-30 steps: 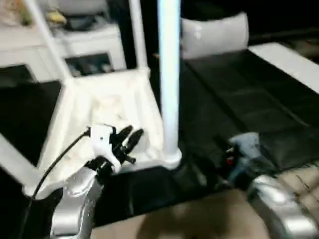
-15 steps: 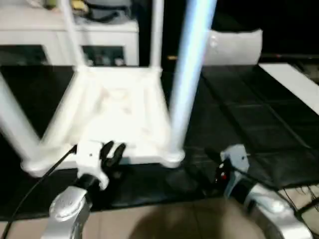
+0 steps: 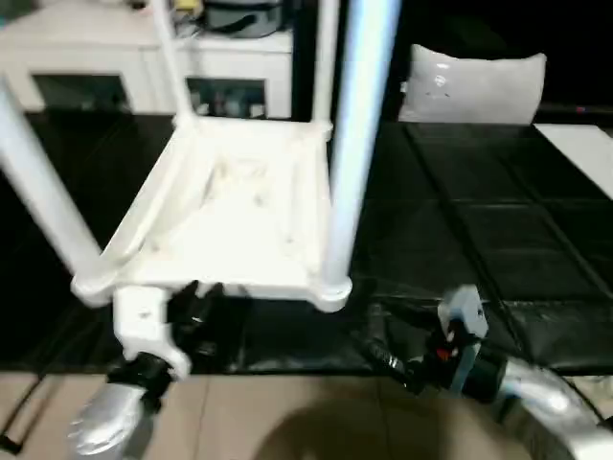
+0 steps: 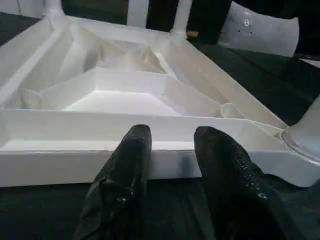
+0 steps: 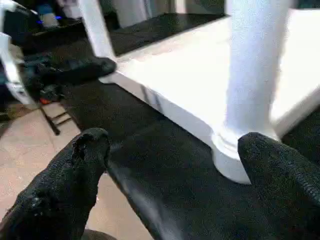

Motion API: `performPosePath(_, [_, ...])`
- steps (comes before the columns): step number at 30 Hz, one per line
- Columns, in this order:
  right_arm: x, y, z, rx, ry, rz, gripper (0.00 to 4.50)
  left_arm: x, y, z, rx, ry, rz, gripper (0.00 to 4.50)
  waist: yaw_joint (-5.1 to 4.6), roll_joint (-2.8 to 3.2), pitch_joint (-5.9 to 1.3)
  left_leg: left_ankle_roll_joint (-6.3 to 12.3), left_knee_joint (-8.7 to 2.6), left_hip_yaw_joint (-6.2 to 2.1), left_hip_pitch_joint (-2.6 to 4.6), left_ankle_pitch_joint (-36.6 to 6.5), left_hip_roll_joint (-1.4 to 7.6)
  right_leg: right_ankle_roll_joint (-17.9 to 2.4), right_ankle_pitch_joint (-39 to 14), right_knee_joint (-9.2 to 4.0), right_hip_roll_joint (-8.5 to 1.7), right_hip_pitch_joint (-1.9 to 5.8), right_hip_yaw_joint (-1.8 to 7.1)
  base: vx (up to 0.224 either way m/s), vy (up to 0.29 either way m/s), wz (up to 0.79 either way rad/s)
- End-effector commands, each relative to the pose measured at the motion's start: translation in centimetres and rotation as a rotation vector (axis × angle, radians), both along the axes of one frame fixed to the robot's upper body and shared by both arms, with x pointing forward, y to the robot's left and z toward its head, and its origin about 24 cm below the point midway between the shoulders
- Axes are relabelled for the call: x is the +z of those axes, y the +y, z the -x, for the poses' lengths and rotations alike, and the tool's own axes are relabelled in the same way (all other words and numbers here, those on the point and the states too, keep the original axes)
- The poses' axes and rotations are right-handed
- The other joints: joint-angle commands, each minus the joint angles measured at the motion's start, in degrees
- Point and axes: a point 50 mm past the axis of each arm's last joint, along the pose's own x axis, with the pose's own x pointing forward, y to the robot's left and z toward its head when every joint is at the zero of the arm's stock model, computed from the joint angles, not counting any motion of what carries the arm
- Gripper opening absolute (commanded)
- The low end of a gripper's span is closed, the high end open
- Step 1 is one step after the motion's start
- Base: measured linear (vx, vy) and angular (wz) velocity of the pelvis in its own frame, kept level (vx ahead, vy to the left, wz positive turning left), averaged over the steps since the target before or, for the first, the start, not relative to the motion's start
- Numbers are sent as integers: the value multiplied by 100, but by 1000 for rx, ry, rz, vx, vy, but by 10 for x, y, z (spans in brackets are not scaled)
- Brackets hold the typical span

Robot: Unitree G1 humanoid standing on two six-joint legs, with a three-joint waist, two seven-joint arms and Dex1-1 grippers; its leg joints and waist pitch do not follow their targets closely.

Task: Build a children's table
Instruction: Flip table

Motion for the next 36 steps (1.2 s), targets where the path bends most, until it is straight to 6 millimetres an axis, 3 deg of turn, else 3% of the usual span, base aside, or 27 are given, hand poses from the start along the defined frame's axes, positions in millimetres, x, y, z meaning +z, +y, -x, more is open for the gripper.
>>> performPosePath(1, [3,6,-4,62,8,-25,450,0,7,0,67,-13,-21,185,-5,62,-83,233,-559,-31,-98,-1756,217,-568,-1907,-659,-461,141,287,-12,51,0])
performPosePath(4, [3,17,-13,113,-14,-28,450,-2,15,2,128,-13,-45,185,-23,73,-124,221,-549,-18,-109,-1563,219,-686,-1477,-628,-480,157,294,0,0,0])
performPosePath(6, [5,32,-21,160,-26,-44,450,-4,23,6,196,-22,-50,185,-6,32,-138,237,-533,12,-117,-1356,216,-768,-1178,-598,-493,154,310,0,0,0])
performPosePath(7, [5,36,-23,165,-33,-47,450,-3,26,8,210,-26,-63,185,-1,38,-152,234,-532,12,-123,-1268,220,-779,-1069,-587,-501,166,309,0,0,0])
performPosePath(8, [6,39,-25,158,-35,-54,450,-3,27,9,220,-28,-63,185,4,-40,-156,263,-520,37,-128,-1112,222,-778,-892,-589,-501,169,316,0,0,0])
performPosePath(10, [8,44,-30,141,-38,-76,450,1,29,11,202,-56,-50,185,42,13,-184,276,-506,36,-118,-814,229,-837,-547,-530,-514,168,326,0,0,0])
performPosePath(12, [7,45,-34,115,-38,-72,450,3,27,12,157,-68,-43,185,100,-13,-177,271,-503,48,-106,-596,238,-880,-164,-493,-502,171,320,0,0,0])
performPosePath(16, [4,44,-42,61,-48,-50,450,4,29,12,109,-71,-57,185,143,-3,-159,175,-530,60,-97,-705,237,-842,-201,-492,-514,170,322,0,0,0])
performPosePath(19, [-3,33,-63,-155,-78,9,450,8,40,16,-26,-78,-84,185,130,20,-129,28,-568,72,-82,-1083,206,-772,-780,-539,-514,133,329,0,0,0])
performPosePath(22, [-2,26,-66,-219,-82,5,450,9,46,18,-70,-66,-103,185,124,35,-115,-30,-584,72,-67,-1293,213,-696,-1070,-558,-507,122,342,0,0,0])
performPosePath(27, [0,7,-66,-340,-102,10,450,12,63,23,-120,-48,-135,195,140,52,-129,6,-589,85,-61,-1180,219,-694,-818,-525,-495,112,351,0,0,0])
performPosePath(28, [1,3,-66,-357,-103,13,450,13,66,24,-125,-46,-137,204,128,18,-128,17,-587,92,-67,-1124,227,-723,-675,-514,-487,122,344,0,0,0])
performPosePath(29, [0,0,-66,-372,-104,17,450,13,67,25,-129,-42,-141,204,135,41,-128,28,-585,98,-68,-1110,218,-739,-641,-505,-487,120,343,0,0,0])
performPosePath(30, [0,-4,-66,-398,-106,25,450,14,70,26,-135,-35,-149,223,140,13,-125,49,-589,100,-72,-1103,214,-731,-674,-503,-492,124,346,0,0,0])
performPosePath(31, [-1,-15,-67,-458,-109,45,450,16,76,26,-147,-28,-172,232,132,-58,-129,80,-587,113,-75,-1030,207,-705,-690,-505,-490,125,346,0,0,0])
performPosePath(32, [-1,-15,-67,-458,-109,45,450,16,76,26,-147,-28,-172,232,146,-23,-137,77,-584,109,-68,-992,205,-697,-684,-494,-492,117,347,0,0,0])
performPosePath(36, [-5,-31,-71,-528,-117,97,450,17,91,24,-206,0,-215,265,133,-34,-130,88,-578,134,-51,-922,192,-680,-627,-498,-474,94,349,0,0,0])
